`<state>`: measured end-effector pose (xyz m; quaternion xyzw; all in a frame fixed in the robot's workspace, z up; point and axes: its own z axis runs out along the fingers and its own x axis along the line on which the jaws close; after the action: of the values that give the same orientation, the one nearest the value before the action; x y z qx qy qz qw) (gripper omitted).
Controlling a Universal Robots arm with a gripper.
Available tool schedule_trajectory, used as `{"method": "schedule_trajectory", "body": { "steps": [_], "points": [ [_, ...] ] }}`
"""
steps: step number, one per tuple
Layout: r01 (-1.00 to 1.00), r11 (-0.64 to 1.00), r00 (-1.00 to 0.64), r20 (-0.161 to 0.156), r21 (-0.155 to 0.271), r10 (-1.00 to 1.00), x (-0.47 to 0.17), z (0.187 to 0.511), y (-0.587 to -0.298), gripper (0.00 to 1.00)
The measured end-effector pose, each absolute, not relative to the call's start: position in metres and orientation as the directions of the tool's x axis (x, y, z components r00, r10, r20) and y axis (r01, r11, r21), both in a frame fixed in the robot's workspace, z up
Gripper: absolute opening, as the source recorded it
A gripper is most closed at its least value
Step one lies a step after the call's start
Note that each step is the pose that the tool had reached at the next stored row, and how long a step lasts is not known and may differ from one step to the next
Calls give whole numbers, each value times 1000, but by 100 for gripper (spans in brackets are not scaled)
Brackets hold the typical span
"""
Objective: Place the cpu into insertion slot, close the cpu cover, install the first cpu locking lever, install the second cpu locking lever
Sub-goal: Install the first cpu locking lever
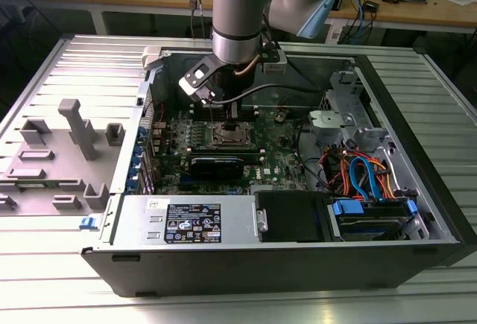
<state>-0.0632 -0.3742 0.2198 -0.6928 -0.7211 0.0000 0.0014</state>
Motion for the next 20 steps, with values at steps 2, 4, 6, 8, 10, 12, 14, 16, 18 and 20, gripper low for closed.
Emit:
{"method": "schedule_trajectory", "body": {
  "steps": [2,4,6,8,10,12,14,16,18,20],
  "points": [
    [999,40,-40,2,-2,999,-63,220,-374,11],
    [999,40,-40,2,-2,999,-63,221,-374,11],
    [999,40,-40,2,-2,999,-63,222,-374,11],
    [999,40,-40,2,-2,999,-63,224,-374,11],
    [999,40,-40,2,-2,999,-63,225,-374,11],
    [999,40,-40,2,-2,999,-63,227,-374,11],
    [999,40,-40,2,-2,999,-63,228,-374,11],
    [999,40,-40,2,-2,999,-63,229,-374,11],
    [999,40,-40,2,-2,999,-63,230,-374,11],
    [999,40,-40,2,-2,999,-63,231,-374,11]
  ]
}}
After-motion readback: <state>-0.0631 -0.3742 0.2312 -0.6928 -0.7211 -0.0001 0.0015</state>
